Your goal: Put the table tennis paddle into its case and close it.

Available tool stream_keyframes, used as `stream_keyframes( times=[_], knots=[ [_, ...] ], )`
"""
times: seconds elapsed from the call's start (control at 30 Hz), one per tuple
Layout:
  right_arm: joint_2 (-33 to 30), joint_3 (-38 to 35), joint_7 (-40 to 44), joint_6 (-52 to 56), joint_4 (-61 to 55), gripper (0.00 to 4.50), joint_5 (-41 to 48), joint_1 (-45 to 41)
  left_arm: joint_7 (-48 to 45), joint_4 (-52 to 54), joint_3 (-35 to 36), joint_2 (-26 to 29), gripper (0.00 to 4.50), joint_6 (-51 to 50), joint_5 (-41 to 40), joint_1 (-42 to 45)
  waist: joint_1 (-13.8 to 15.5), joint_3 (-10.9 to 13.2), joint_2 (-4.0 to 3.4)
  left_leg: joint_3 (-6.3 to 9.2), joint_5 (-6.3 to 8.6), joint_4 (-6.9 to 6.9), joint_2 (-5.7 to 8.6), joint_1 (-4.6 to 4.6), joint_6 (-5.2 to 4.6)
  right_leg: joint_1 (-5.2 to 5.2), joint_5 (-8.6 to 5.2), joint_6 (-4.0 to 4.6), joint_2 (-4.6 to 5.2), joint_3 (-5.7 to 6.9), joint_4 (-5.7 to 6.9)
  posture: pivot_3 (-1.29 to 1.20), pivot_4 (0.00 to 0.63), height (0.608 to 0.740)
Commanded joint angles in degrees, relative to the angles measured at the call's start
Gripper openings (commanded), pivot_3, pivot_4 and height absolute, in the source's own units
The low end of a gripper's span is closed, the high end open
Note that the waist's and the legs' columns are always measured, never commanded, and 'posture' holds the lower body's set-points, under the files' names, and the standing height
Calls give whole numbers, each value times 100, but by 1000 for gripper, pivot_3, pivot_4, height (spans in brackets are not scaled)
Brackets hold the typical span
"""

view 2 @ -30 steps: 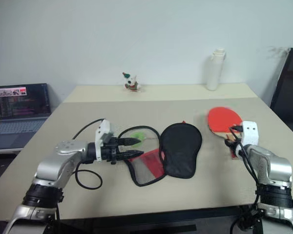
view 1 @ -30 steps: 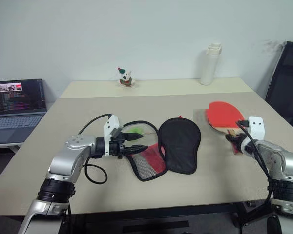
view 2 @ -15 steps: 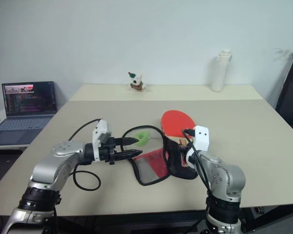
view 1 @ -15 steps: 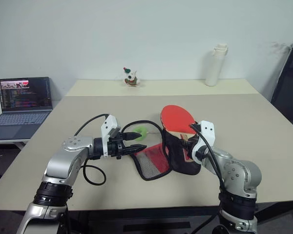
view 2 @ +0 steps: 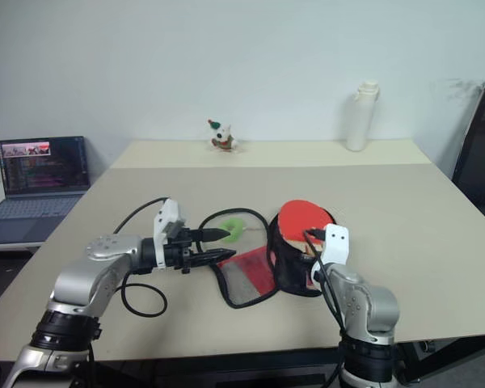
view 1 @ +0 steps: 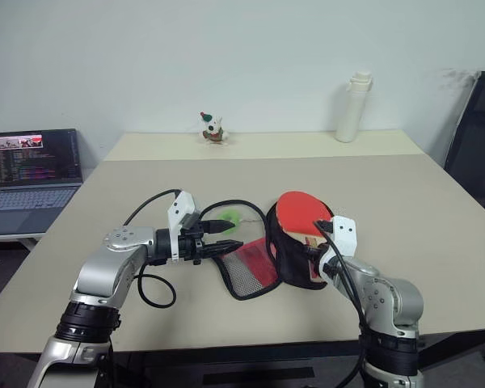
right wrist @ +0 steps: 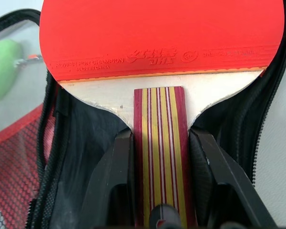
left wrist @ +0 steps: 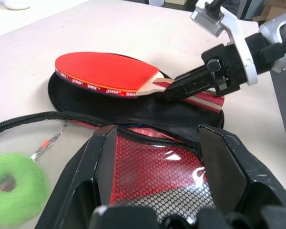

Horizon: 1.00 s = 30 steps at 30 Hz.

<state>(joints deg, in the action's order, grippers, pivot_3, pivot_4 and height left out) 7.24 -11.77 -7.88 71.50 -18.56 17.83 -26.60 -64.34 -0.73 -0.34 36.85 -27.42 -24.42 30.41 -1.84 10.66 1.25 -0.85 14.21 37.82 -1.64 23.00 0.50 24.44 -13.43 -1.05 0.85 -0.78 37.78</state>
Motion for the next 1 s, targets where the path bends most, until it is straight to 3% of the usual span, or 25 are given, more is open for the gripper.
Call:
stream_keyframes(
  times=[0.03,0.2,0.53,0.67,0.77,0.93,1.0],
  knots=[
    [70,51,-43,-264,-61,1147,-53,-85,0,202,44,41,2912,25,-64,20,0,0,0,0,0,0,0,0,0,0,0,0,0,0,0,0,150,740],
    [128,15,-98,-421,48,1147,-151,-39,-2,218,53,51,2912,25,-66,-7,0,0,0,0,0,0,0,0,0,0,0,0,0,0,0,0,150,740],
    [-308,601,200,-489,-305,4465,-208,32,3,211,80,83,2912,57,-42,-91,-3,0,0,1,0,0,1,0,0,0,0,0,0,1,0,0,150,740],
    [-860,680,870,-6,-1063,4465,285,-143,58,94,160,164,2912,100,25,-154,0,0,0,0,0,0,1,1,0,-1,0,0,2,1,-2,0,150,740],
    [-1744,467,1881,410,-1754,4465,1066,-352,113,-192,196,302,2912,209,185,-255,1,0,0,1,0,-1,0,0,0,0,0,0,1,1,-2,0,150,740],
    [-2594,-312,2649,645,-1942,4465,1864,-727,70,-791,135,392,2912,527,413,-273,6,1,3,8,1,0,-1,-3,-1,-5,-1,0,0,12,-4,0,150,740],
    [-2898,-561,2843,679,-1886,4500,2071,-863,108,-1088,94,418,2534,676,581,-242,8,1,3,8,1,0,0,-3,-1,-5,-1,1,0,12,-4,0,150,740]
  ],
)
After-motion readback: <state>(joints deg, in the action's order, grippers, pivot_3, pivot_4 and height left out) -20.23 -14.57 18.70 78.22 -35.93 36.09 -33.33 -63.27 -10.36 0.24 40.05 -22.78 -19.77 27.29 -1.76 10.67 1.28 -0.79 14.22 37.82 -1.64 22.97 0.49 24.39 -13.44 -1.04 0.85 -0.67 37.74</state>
